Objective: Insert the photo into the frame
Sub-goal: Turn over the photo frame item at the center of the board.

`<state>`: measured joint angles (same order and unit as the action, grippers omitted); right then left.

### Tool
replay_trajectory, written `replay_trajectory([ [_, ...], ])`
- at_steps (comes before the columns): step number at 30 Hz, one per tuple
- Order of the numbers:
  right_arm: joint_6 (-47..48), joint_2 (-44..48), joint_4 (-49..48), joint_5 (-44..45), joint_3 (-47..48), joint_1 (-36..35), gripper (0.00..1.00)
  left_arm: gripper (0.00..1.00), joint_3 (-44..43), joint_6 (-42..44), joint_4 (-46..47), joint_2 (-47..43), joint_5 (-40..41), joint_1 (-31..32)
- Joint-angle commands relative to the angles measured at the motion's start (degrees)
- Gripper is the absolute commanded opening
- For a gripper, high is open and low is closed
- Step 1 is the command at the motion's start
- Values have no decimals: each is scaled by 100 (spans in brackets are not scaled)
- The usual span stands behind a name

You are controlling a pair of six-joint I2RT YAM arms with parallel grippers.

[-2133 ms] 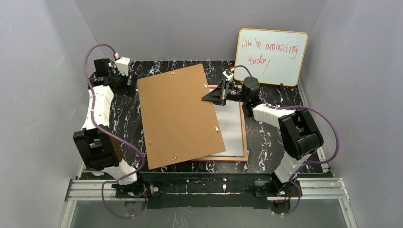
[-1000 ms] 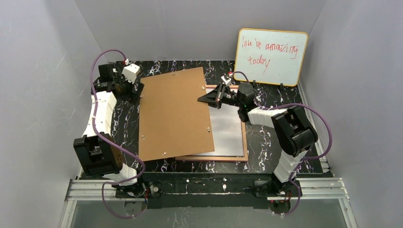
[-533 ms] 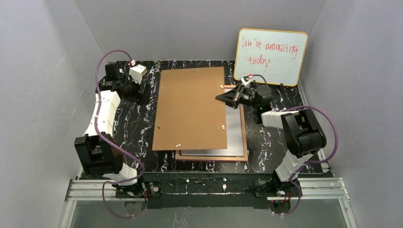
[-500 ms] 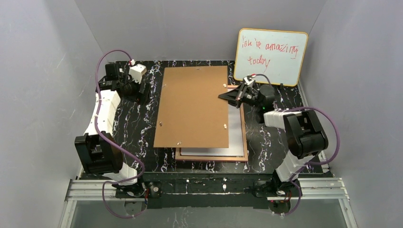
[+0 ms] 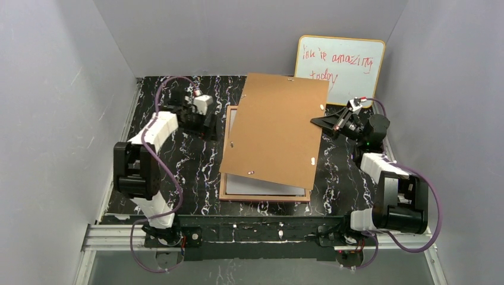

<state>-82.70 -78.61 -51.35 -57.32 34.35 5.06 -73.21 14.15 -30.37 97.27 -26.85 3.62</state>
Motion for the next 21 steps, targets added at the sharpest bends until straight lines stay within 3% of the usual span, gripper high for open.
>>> replay_trajectory([
  [1,18,311,274,-414,-3,298,1,92,242,-718,611,207,-222,646],
  [7,388,499,1187,-709,168,802,1,77,80,-934,828,847,-464,1008],
  [13,635,496,1582,-814,254,1014,1,48,-50,-923,885,1320,-355,1038],
  [21,745,390,1621,-875,266,1023,1,36,90,-856,1025,1238,-258,1036],
])
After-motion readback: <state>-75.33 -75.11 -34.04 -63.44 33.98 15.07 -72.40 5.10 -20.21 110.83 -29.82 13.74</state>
